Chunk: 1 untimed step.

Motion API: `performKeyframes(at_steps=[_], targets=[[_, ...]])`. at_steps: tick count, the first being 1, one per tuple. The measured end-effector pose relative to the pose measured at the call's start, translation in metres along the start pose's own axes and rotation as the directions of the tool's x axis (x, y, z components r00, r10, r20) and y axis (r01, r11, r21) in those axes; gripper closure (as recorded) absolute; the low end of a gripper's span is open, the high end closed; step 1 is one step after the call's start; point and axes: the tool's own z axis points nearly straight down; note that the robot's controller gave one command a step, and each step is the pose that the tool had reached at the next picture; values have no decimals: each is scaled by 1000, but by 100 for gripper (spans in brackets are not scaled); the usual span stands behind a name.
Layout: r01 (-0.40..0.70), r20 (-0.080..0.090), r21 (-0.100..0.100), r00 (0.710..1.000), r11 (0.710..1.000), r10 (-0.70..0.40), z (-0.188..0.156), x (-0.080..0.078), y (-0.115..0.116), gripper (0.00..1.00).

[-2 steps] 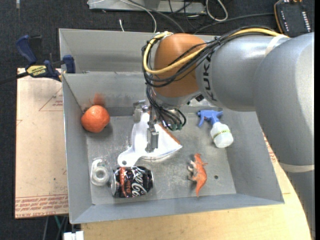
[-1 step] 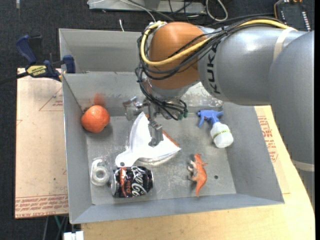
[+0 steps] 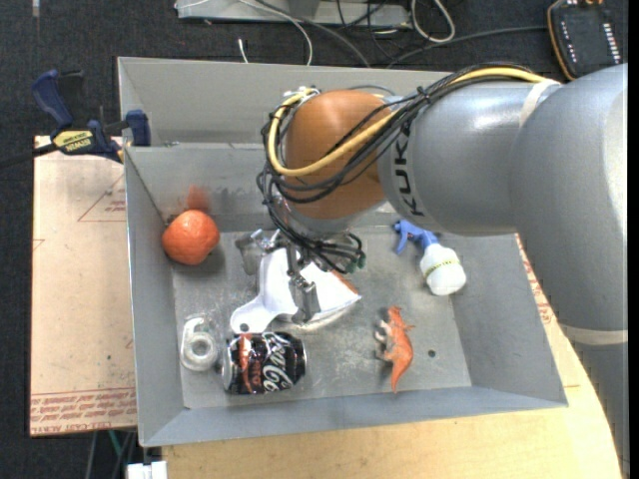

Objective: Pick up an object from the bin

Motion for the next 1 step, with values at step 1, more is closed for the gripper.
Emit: performKeyframes(at_steps=[1], targets=[[410,13,12,912,912,-410,41,-27,-14,0]])
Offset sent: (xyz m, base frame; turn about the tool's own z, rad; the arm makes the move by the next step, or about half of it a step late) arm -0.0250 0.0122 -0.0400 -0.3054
